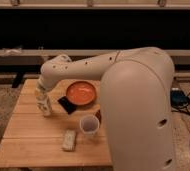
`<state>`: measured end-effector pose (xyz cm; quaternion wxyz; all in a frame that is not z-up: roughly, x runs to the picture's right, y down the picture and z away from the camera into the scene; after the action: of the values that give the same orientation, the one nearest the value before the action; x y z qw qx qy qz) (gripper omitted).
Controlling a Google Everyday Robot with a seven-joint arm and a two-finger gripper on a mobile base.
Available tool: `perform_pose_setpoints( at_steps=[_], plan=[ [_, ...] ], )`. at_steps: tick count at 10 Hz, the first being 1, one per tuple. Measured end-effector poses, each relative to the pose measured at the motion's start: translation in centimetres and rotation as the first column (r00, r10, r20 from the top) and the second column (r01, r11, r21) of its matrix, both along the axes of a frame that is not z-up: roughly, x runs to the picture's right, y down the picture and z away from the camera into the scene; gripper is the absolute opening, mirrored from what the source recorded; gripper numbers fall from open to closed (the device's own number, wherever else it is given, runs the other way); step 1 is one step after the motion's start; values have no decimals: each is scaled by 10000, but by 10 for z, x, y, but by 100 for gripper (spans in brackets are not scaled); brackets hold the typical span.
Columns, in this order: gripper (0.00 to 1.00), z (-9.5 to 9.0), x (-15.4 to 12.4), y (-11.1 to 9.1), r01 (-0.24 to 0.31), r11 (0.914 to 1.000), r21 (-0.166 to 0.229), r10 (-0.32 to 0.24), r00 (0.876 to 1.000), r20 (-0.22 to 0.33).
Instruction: Stand the bottle upright
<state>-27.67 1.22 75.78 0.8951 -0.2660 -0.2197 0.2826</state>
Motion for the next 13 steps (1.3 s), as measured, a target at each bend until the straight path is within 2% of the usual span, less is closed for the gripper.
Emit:
perform_pose_setpoints(
  at_steps=[2,3,10,13],
  plan=[
    [1,-3,-2,1,8,9996,290,-7,10000,-23],
    [6,-4,-3,2,81,9992,383,-80,10000,-30],
    [76,0,-7,9,739,9966,355,-731,9971,-217],
    [80,0,-8,10,820,9961,331,-812,9964,-257]
  ],
)
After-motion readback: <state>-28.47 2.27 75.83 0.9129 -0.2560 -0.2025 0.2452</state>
